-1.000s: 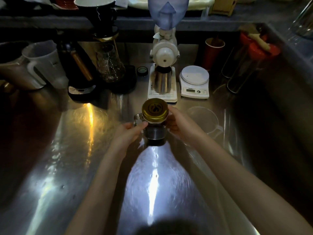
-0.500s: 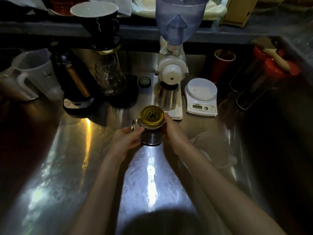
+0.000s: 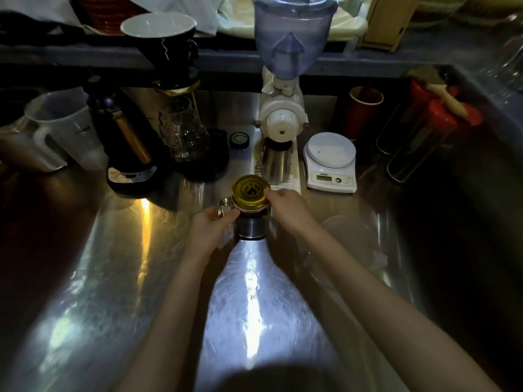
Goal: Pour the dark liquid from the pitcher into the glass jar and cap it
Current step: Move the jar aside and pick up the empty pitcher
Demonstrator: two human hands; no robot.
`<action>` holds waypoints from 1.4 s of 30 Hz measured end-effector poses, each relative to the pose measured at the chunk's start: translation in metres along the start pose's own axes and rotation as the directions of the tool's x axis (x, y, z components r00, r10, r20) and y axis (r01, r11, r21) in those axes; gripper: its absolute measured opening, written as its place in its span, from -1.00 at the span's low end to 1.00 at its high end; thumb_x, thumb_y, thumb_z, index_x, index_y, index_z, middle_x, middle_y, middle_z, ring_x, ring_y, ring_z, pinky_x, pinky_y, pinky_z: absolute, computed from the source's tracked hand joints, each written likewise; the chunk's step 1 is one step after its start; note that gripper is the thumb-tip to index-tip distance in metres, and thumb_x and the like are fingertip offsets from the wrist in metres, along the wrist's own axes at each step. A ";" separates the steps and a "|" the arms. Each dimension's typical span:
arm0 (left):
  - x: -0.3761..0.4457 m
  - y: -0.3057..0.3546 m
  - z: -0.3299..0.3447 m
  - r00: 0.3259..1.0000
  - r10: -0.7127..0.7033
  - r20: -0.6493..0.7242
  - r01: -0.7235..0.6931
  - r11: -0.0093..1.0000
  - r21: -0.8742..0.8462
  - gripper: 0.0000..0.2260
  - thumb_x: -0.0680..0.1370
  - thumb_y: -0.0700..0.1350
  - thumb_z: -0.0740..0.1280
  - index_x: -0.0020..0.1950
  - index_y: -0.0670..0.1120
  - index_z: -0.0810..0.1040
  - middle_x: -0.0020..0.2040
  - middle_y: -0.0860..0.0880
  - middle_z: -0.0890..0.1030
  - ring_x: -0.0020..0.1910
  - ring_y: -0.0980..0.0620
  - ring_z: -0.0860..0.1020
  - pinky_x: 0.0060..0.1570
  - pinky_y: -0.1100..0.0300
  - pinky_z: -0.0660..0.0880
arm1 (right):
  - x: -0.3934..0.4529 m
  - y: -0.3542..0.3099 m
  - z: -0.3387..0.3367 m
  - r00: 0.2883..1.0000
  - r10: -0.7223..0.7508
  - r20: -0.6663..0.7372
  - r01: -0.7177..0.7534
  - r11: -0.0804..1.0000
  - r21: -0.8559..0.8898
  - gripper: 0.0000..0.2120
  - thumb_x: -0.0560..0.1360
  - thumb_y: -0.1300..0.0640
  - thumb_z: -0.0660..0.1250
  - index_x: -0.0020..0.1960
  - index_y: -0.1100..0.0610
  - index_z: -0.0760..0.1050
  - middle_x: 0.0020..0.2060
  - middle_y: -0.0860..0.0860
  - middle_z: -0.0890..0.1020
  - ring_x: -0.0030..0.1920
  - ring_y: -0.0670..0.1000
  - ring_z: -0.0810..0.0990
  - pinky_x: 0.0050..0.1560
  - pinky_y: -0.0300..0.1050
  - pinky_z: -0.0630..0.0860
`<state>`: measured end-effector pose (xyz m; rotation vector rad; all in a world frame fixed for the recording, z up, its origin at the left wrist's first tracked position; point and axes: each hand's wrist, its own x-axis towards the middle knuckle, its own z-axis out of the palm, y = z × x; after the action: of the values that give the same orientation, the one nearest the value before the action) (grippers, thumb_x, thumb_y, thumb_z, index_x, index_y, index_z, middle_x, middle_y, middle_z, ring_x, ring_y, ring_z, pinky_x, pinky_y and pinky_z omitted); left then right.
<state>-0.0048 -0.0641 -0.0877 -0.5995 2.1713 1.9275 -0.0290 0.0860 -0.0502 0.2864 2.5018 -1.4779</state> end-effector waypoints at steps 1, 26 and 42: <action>-0.004 0.004 0.002 0.990 0.116 -0.082 -0.101 0.981 0.167 -0.58 0.45 -0.04 0.37 0.25 -0.15 0.44 0.15 -0.12 0.57 0.04 0.02 0.51 0.06 0.06 0.45 | -0.004 -0.001 -0.005 0.998 -0.070 -0.008 0.069 0.995 -0.077 -0.67 0.56 0.00 0.15 0.04 0.26 0.50 -0.09 0.16 0.58 -0.09 0.10 0.52 -0.13 -0.10 0.40; -0.099 -0.035 0.103 0.855 0.433 0.285 -0.507 0.813 0.285 -0.54 0.51 -0.16 0.27 0.40 -0.12 0.28 -0.02 0.18 0.51 -0.13 0.44 0.44 -0.22 0.60 0.29 | -0.135 0.140 -0.090 0.884 -0.177 -0.433 0.107 0.978 -0.181 -0.67 0.53 0.18 0.24 0.29 0.14 0.39 0.16 0.12 0.58 0.15 0.10 0.54 0.03 -0.24 0.38; -0.079 0.003 0.100 0.878 0.413 0.242 -0.446 0.889 0.100 -0.64 0.53 -0.06 0.25 0.33 0.05 0.40 0.06 -0.05 0.62 0.01 0.06 0.54 0.04 0.07 0.47 | -0.092 0.109 -0.089 0.877 -0.190 -0.441 0.212 0.977 0.002 -0.76 0.52 0.17 0.24 0.17 0.04 0.49 -0.13 -0.09 0.60 -0.11 -0.13 0.54 -0.19 -0.40 0.42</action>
<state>0.0520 0.0488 -0.0684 0.1356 2.4268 1.8777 0.0811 0.2106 -0.0727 0.4212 2.9259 -1.7211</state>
